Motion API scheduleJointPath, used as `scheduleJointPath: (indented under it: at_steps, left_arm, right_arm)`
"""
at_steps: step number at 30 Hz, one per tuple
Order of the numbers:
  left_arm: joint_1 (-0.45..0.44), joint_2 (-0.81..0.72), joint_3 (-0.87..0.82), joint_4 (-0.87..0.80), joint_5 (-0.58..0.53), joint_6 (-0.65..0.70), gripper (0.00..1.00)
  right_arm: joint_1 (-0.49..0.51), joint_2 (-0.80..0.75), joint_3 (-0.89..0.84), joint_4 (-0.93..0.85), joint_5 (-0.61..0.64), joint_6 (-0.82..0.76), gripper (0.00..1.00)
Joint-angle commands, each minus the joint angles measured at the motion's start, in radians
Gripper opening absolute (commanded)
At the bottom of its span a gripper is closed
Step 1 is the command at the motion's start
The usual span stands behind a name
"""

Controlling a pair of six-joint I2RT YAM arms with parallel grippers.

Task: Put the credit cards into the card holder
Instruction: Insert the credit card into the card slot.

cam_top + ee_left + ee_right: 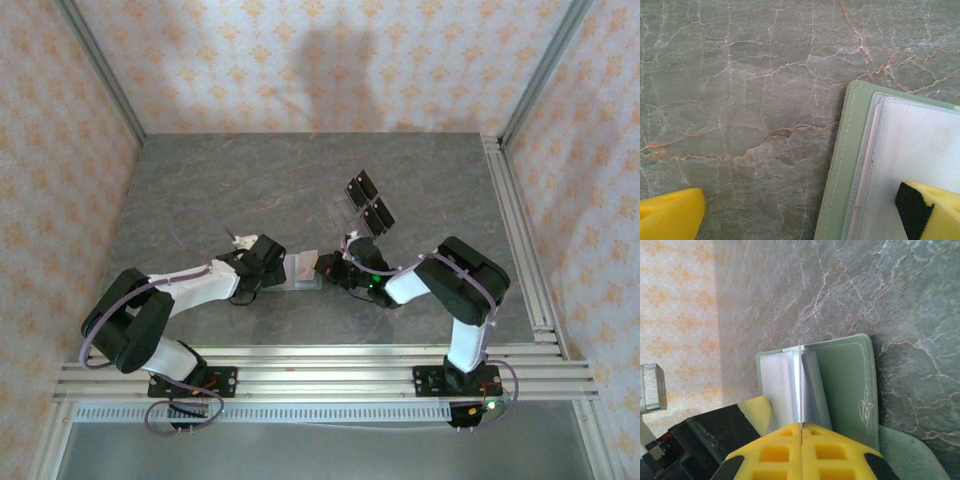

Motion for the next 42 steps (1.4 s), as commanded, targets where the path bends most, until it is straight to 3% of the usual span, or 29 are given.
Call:
scheduleJointPath:
  at_steps: [1,42]
  left_arm:
    - [-0.003,0.016,-0.039,-0.116,-0.037,-0.004,1.00]
    - [-0.002,0.019,-0.042,-0.118,-0.042,-0.010,1.00]
  right_arm:
    - [0.011,0.017,-0.017,0.120,-0.006,0.025,0.00]
    - [0.036,0.133,0.035,0.204,-0.080,0.058,0.00]
